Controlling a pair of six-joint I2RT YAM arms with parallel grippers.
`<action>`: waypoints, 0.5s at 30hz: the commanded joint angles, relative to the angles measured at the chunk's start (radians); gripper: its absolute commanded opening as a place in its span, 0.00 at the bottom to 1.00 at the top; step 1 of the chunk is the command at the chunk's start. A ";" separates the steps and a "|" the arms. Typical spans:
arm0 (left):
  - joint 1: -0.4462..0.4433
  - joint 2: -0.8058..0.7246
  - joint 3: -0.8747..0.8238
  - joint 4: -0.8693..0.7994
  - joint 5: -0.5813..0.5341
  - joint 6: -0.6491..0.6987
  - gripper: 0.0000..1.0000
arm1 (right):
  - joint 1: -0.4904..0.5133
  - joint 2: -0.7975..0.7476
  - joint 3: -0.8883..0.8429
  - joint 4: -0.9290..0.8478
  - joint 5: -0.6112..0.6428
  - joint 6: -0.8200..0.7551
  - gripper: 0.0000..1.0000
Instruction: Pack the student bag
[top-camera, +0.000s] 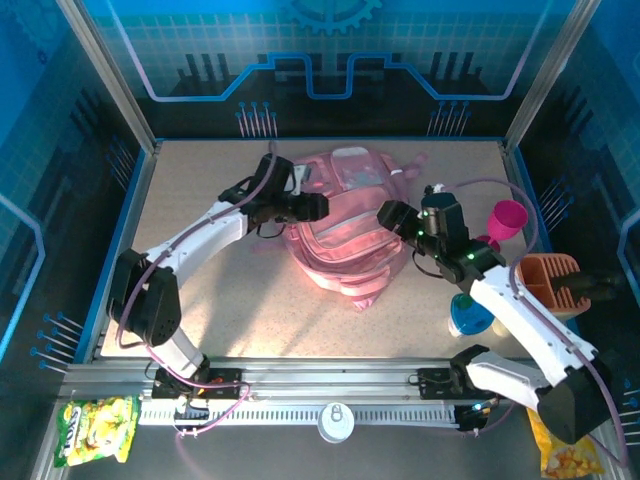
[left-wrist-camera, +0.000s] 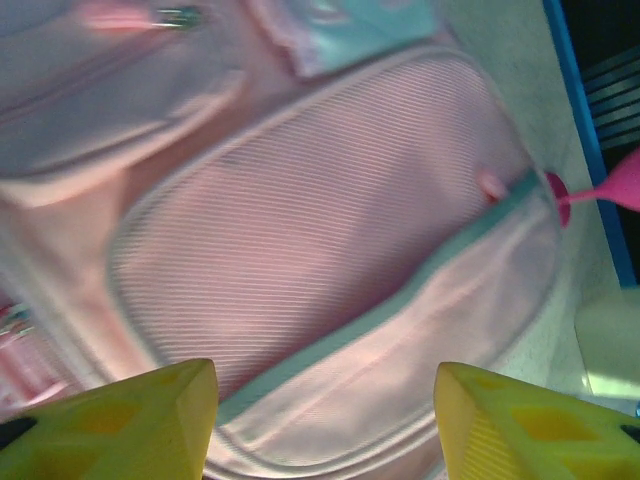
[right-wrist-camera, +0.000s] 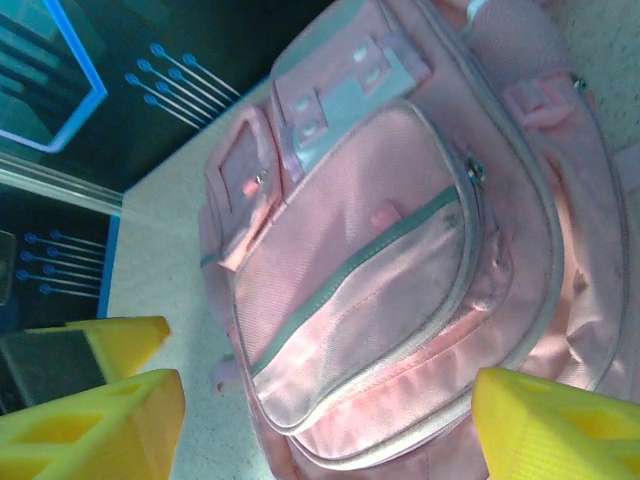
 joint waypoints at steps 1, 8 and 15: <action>0.074 -0.019 -0.069 0.057 0.058 -0.149 0.57 | -0.008 0.037 0.014 0.009 -0.066 -0.003 0.77; 0.207 0.046 -0.158 0.185 0.181 -0.299 0.49 | 0.000 0.117 0.005 0.052 -0.163 0.007 0.76; 0.238 0.173 -0.088 0.172 0.222 -0.254 0.44 | 0.012 0.153 -0.009 0.065 -0.181 0.020 0.75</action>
